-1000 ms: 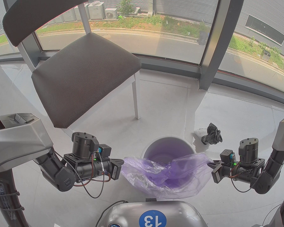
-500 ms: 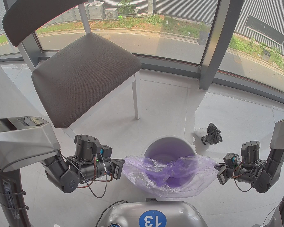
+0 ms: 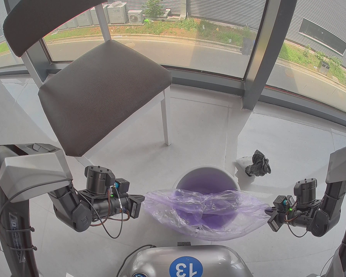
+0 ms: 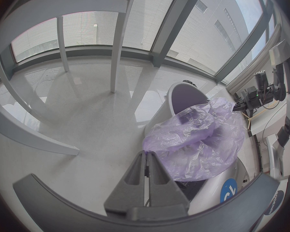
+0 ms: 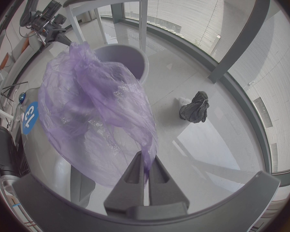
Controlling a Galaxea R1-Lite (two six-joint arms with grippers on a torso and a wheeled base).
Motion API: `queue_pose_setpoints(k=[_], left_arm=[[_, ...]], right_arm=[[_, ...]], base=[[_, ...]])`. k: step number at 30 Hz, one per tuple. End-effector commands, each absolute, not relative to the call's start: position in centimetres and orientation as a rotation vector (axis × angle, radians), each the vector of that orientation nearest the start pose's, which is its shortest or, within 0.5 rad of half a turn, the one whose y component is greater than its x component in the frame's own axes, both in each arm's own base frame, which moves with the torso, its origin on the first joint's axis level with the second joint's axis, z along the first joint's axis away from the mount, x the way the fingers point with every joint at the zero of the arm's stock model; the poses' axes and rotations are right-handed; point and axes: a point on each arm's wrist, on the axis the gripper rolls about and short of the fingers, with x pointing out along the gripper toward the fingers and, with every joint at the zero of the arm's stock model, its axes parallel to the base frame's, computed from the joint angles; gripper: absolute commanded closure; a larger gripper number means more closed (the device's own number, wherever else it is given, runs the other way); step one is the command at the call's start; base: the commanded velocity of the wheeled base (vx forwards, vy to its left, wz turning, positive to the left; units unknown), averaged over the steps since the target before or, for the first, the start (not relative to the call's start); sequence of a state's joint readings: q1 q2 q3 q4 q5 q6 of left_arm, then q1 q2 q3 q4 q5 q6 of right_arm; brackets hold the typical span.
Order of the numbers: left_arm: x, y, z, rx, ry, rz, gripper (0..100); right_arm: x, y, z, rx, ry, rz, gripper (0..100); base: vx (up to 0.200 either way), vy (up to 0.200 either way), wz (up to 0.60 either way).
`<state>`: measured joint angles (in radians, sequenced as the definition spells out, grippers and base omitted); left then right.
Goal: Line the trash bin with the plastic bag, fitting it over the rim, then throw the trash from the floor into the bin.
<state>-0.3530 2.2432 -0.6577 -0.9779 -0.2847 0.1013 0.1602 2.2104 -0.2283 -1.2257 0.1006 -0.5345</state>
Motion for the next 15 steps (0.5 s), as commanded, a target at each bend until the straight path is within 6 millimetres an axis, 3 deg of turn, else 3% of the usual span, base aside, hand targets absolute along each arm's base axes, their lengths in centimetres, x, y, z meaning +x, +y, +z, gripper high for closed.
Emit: queue_pose_setpoints(k=[1, 15], left_arm=[[31.9, -12.2, -0.2, 0.114, 0.591, -0.648, 100], [31.9, -12.0, -0.1, 0.126, 0.555, -0.650, 100]], right_arm=[[24.7, 4.6, -3.2, -0.535, 0.719, 0.473, 100], [25.1, 4.9, -6.9, -0.553, 0.775, 0.504, 100]], base=[[0.000, 0.000, 0.00], [0.000, 0.000, 0.00]])
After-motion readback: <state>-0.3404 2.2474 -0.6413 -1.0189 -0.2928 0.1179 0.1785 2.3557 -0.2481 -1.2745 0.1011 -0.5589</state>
